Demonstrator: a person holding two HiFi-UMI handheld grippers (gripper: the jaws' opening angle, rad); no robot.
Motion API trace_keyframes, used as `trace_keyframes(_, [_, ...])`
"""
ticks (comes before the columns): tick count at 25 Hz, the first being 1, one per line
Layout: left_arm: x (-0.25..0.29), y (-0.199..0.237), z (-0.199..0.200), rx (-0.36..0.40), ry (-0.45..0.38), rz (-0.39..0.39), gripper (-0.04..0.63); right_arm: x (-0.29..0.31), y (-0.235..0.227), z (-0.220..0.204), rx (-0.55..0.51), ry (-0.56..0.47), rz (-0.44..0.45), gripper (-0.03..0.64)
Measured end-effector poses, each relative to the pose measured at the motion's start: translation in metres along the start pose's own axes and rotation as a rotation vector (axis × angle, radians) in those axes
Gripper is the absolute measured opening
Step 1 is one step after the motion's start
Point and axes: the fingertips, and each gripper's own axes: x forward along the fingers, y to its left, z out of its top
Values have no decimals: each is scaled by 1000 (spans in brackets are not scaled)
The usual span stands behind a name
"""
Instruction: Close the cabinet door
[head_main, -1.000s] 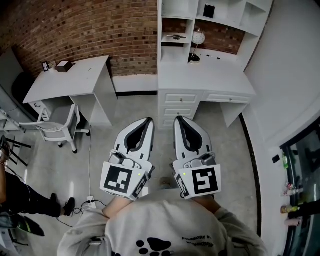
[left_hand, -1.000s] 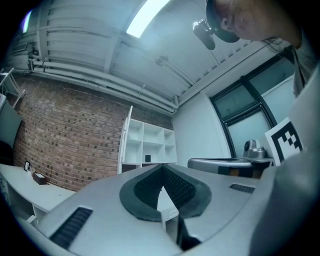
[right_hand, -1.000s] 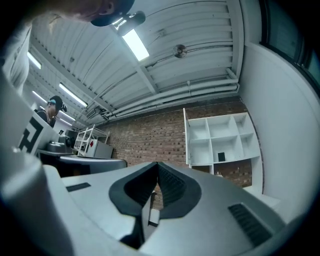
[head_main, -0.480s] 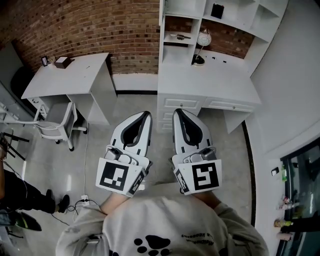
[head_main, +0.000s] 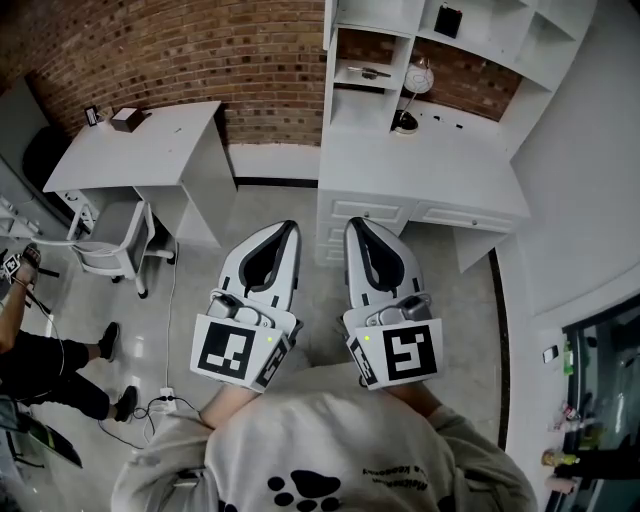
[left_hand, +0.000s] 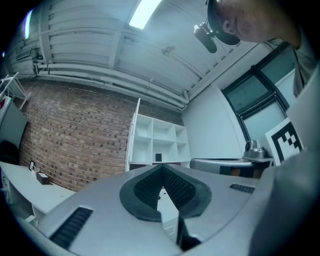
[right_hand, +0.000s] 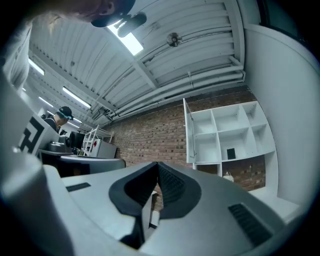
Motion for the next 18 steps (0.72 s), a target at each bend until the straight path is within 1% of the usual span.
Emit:
trace_keyframes(9, [46, 39, -14, -15, 15, 0, 8, 54, -18, -22, 11, 28, -5, 18])
trace_keyframes(18, [127, 94, -17, -12, 3, -45, 8, 141, -56, -35, 0, 14, -47, 18])
